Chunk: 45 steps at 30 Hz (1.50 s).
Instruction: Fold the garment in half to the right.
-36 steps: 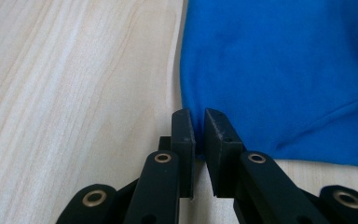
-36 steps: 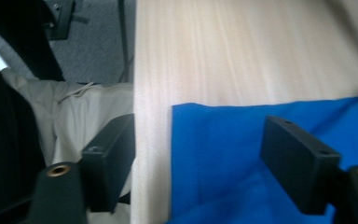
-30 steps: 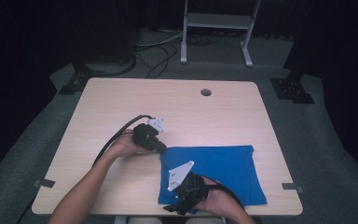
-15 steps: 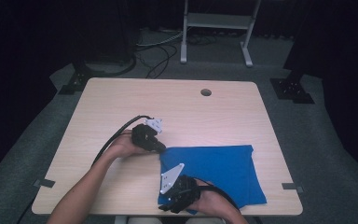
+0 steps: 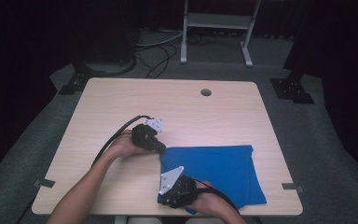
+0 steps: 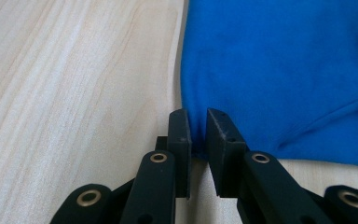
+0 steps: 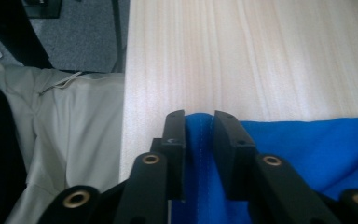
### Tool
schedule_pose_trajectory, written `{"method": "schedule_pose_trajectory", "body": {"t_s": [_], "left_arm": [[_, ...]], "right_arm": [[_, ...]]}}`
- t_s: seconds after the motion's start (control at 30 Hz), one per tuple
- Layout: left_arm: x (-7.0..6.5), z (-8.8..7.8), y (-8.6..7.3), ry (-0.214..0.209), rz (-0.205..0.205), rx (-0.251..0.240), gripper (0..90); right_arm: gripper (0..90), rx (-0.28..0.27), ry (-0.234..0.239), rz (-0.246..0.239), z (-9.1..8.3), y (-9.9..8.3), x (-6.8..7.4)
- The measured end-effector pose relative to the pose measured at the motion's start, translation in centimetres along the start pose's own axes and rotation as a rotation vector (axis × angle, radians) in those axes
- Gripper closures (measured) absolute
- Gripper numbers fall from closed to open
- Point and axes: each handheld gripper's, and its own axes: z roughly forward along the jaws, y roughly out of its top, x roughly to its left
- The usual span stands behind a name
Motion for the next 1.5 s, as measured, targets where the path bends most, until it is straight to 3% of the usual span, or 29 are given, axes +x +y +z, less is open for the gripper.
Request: {"method": "schedule_pose_trajectory", "body": {"t_s": [0.27, 0.5, 1.17, 1.5], "left_arm": [[-0.1, 0.0, -0.2, 0.009, -0.006, -0.016, 81.0], [-0.3, -0.3, -0.2, 0.022, -0.005, -0.008, 82.0], [-0.7, -3.4, -0.3, 0.032, -0.030, -0.114, 86.9], [-1.3, -5.3, -0.3, 0.069, -0.045, -0.154, 86.8]], "right_arm": [[84.7, -0.029, -0.014, 0.080, 0.0, -0.3, -0.2], [84.7, -0.053, -0.008, 0.094, -0.2, -0.3, 0.0], [84.8, -0.190, 0.027, 0.156, -2.3, 0.4, -0.6], [84.8, -0.242, 0.034, 0.174, -3.3, 1.4, -0.5]]}}
